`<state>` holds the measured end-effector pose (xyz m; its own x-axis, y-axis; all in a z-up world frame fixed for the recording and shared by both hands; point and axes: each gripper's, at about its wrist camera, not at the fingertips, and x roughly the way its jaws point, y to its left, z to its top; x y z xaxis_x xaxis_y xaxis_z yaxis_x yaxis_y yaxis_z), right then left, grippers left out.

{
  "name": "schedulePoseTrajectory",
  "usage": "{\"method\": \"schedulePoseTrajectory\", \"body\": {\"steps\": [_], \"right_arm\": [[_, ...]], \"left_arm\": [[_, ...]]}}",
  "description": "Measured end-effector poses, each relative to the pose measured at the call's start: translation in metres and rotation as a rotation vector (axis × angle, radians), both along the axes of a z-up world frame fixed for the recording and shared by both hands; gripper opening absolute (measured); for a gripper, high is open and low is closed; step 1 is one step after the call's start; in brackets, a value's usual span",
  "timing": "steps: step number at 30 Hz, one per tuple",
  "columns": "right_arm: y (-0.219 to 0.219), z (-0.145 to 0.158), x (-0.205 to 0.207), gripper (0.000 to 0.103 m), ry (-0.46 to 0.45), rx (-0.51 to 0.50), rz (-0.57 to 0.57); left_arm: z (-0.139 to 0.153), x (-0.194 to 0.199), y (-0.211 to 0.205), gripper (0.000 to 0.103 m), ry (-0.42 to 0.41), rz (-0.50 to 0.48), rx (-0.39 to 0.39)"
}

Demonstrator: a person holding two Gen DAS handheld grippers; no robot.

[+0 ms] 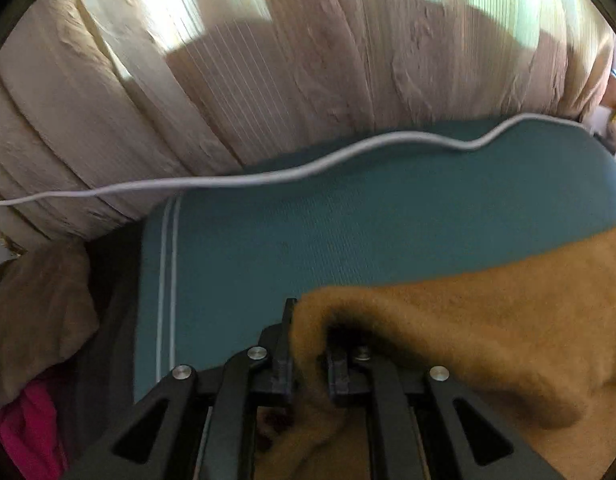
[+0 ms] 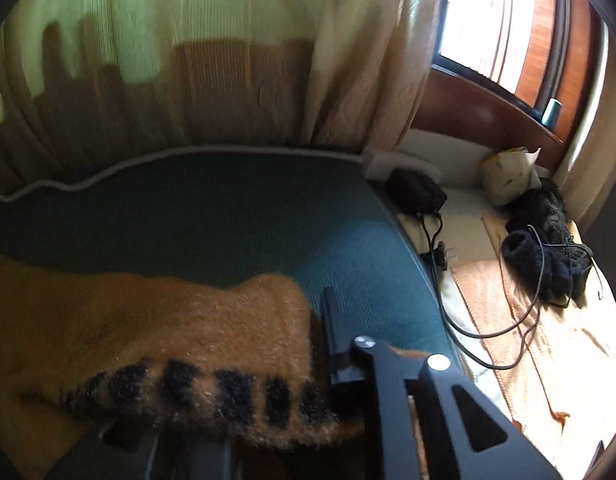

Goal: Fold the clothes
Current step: 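Lower the sweater onto the teal mat with both grippers and release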

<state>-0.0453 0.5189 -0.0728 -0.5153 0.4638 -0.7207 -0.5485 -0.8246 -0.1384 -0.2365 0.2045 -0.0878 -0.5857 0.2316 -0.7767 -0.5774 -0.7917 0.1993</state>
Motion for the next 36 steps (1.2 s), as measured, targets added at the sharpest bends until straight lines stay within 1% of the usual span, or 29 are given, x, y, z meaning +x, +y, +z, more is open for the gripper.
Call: {"method": "schedulePoseTrajectory", "body": {"steps": [1,2,4,5,6,7,8,12,14,16,18,20,21,23,25,27,29,30,31,34,36], "right_arm": [[0.0,-0.002,-0.001,0.041,-0.015,0.007,-0.001],[0.0,-0.004,-0.001,0.044,-0.03,0.013,-0.002],[0.0,-0.004,0.002,0.057,-0.053,0.019,0.003],[0.001,-0.004,0.005,0.06,-0.059,0.017,0.007],[0.001,-0.003,0.009,0.065,-0.063,0.012,0.011],[0.001,-0.002,0.013,0.068,-0.067,0.007,0.015],[0.001,0.0,0.018,0.068,-0.066,0.002,0.022],[-0.016,0.01,0.045,0.074,-0.053,0.02,0.078],[-0.034,0.015,0.057,0.075,-0.046,0.032,0.122],[-0.053,0.017,0.06,0.075,-0.042,0.023,0.196],[-0.078,0.018,0.057,0.076,-0.044,0.008,0.3],[-0.103,0.018,0.053,0.078,-0.045,-0.052,0.43],[-0.113,0.017,0.05,0.078,-0.051,-0.082,0.485],[-0.13,0.012,0.039,0.078,-0.079,-0.106,0.565],[-0.139,0.004,0.026,0.078,-0.115,-0.132,0.61],[-0.136,-0.006,0.009,0.078,-0.143,-0.175,0.614],[-0.125,-0.016,-0.01,0.078,-0.164,-0.227,0.579],[-0.118,-0.021,-0.02,0.078,-0.174,-0.237,0.551],[-0.111,-0.026,-0.03,0.078,-0.182,-0.239,0.519],[-0.1,-0.026,-0.058,0.078,-0.158,-0.211,0.466],[-0.092,-0.024,-0.08,0.078,-0.131,-0.193,0.414]], "left_arm": [[-0.001,-0.001,-0.001,0.014,-0.008,-0.004,0.002],[0.0,-0.002,-0.002,0.014,-0.018,-0.009,0.006],[0.001,-0.001,-0.007,0.019,-0.029,-0.012,0.015],[0.002,-0.001,-0.011,0.028,-0.032,-0.009,0.02],[0.003,-0.001,-0.016,0.043,-0.036,-0.007,0.024],[0.006,0.001,-0.023,0.054,-0.027,0.003,0.031],[0.008,0.004,-0.031,0.067,-0.017,0.012,0.038],[0.024,0.019,-0.06,0.067,0.005,0.024,0.065],[0.032,0.029,-0.069,0.067,0.02,0.025,0.069],[0.042,0.046,-0.074,0.067,0.029,0.002,0.085],[0.049,0.062,-0.073,0.067,0.037,-0.044,0.1],[0.053,0.075,-0.069,0.067,0.038,-0.091,0.116],[0.053,0.083,-0.065,0.067,0.023,-0.128,0.126],[0.05,0.093,-0.056,0.067,-0.016,-0.196,0.13],[0.039,0.096,-0.043,0.067,-0.027,-0.233,0.098],[0.027,0.1,-0.03,0.067,-0.037,-0.269,0.065],[0.016,0.09,-0.021,0.067,-0.054,-0.254,0.048],[0.011,0.084,-0.018,0.067,-0.06,-0.238,0.043],[0.007,0.075,-0.015,0.067,-0.059,-0.213,0.036],[-0.003,0.053,-0.004,0.067,-0.057,-0.143,0.018],[-0.003,0.036,0.001,0.067,-0.056,-0.103,0.03]]}}
